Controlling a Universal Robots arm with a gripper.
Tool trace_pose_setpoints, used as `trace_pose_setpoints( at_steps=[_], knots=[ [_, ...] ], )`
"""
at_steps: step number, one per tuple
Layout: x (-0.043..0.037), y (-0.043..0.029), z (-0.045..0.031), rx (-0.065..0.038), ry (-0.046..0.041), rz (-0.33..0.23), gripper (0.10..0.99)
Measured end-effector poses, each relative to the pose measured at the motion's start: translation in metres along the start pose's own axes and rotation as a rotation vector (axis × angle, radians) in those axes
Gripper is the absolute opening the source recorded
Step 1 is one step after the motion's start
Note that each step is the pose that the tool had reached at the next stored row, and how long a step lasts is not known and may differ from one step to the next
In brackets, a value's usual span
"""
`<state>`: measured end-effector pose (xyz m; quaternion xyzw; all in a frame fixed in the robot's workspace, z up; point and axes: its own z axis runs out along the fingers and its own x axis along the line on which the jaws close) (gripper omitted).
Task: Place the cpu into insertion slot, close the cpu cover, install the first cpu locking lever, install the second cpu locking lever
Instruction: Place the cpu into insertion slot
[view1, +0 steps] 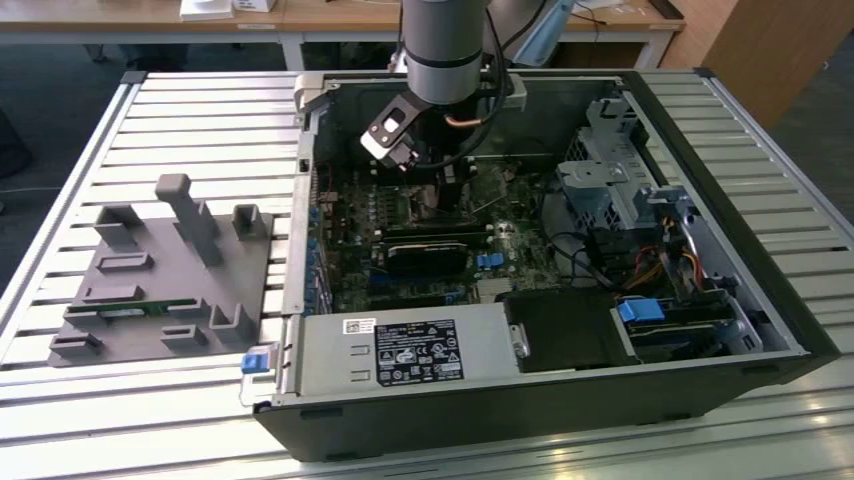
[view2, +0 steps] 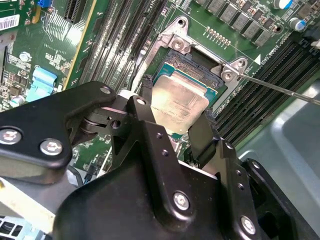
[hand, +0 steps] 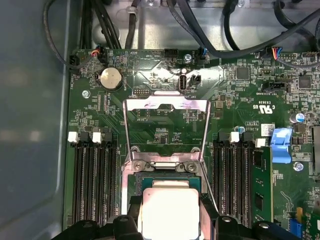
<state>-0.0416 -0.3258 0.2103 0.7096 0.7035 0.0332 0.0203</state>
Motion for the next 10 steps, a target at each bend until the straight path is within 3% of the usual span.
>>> trace_pose_setpoints(
  at_steps=[10],
  knots=[
    [0.0000,-0.0003,0.0029,0.000,0.0001,0.000,0.537]
  ],
)
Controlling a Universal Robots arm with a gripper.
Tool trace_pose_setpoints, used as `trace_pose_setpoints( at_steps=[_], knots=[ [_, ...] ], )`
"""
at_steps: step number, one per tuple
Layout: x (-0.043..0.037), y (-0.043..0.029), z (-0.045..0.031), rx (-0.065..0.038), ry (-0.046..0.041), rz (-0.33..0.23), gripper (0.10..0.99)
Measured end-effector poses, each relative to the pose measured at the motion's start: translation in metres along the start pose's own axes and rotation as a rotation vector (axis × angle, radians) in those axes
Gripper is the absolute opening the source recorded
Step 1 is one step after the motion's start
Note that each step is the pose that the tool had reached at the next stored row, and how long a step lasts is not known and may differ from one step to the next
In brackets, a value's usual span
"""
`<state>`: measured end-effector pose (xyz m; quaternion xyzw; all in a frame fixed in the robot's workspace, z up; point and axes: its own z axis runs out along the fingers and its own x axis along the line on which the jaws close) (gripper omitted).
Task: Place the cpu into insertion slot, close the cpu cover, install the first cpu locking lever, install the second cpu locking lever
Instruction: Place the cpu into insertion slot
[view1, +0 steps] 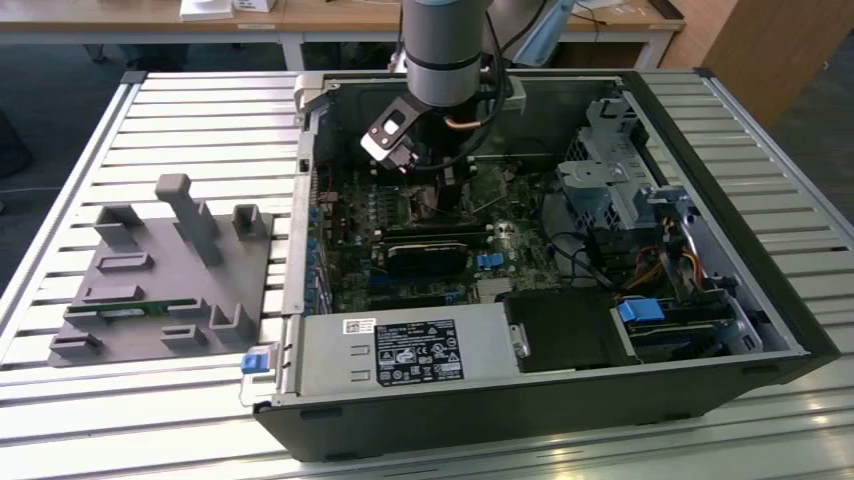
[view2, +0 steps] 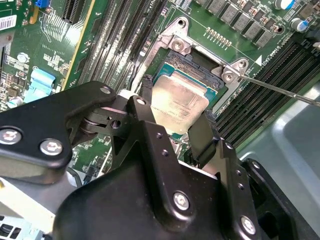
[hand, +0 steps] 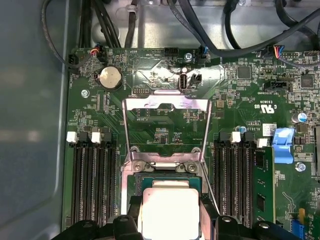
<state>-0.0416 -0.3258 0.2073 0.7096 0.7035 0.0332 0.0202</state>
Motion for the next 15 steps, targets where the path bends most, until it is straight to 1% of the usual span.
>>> trace_pose_setpoints(
  at_steps=[5,6,15],
  knots=[
    [0.0000,-0.0003,0.0017,0.000,0.0001,0.000,0.537],
    [0.0001,-0.0005,0.0037,0.001,0.0000,0.000,0.537],
    [0.0008,-0.0009,0.0097,0.009,-0.0018,0.000,0.537]
  ],
)
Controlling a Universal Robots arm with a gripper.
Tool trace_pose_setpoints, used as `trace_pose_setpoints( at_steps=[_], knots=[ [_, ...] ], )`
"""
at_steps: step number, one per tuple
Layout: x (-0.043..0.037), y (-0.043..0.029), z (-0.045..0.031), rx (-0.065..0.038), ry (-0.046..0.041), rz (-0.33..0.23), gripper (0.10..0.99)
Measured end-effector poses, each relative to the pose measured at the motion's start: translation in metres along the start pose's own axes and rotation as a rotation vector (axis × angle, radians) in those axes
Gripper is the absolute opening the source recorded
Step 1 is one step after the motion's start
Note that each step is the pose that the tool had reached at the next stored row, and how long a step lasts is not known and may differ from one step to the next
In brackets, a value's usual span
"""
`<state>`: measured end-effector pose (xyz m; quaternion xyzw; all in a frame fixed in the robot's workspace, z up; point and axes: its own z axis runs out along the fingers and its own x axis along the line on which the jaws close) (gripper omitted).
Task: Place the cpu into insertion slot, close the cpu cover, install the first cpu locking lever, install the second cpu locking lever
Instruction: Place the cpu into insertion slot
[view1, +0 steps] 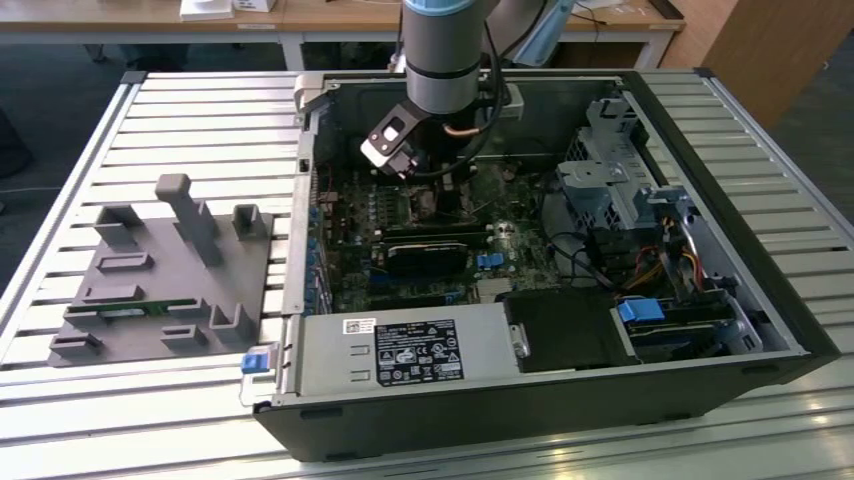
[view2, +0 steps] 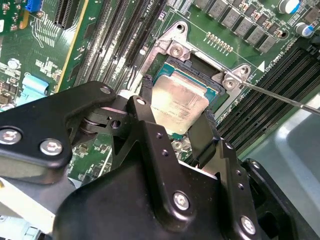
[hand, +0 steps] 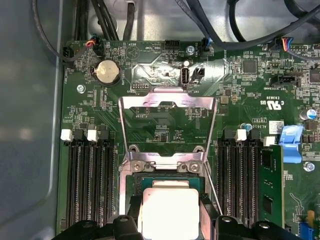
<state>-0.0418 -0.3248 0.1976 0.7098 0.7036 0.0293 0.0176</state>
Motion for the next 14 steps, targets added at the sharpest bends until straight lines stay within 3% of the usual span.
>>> trace_pose_setpoints(
  at_steps=[14],
  knots=[
    [0.0026,-0.0003,0.0039,0.005,-0.0007,0.000,0.537]
  ],
)
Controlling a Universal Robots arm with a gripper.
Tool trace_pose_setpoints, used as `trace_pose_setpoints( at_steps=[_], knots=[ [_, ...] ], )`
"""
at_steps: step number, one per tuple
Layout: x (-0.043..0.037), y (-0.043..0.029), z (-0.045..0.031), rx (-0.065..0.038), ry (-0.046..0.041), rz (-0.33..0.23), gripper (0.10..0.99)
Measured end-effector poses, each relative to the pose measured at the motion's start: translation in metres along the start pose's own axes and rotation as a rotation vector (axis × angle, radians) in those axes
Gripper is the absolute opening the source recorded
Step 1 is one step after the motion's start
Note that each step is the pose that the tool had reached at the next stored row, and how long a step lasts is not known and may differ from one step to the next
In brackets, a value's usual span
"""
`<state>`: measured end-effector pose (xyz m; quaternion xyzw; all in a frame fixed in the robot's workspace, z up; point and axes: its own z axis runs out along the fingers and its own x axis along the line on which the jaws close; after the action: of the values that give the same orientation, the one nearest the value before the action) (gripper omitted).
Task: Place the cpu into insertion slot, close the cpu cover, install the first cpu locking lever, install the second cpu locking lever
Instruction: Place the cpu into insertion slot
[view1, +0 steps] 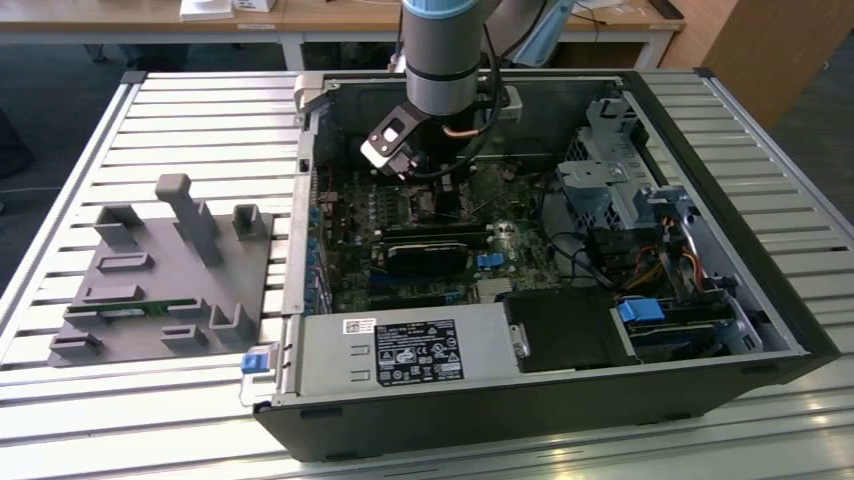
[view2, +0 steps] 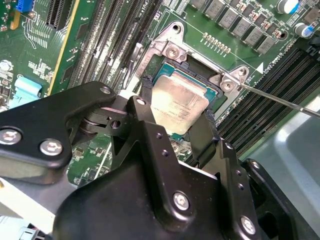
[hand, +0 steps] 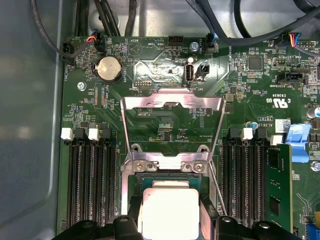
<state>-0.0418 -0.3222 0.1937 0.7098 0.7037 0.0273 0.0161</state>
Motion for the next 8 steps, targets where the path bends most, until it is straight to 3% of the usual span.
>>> trace_pose_setpoints(
  at_steps=[5,6,8],
  knots=[
    [0.0000,0.0000,0.0001,0.000,0.0000,0.000,0.549],
    [0.0000,0.0000,0.0001,0.000,0.0000,0.000,0.612],
    [0.0003,0.0001,0.0005,0.000,0.0003,0.000,0.612]
  ],
)
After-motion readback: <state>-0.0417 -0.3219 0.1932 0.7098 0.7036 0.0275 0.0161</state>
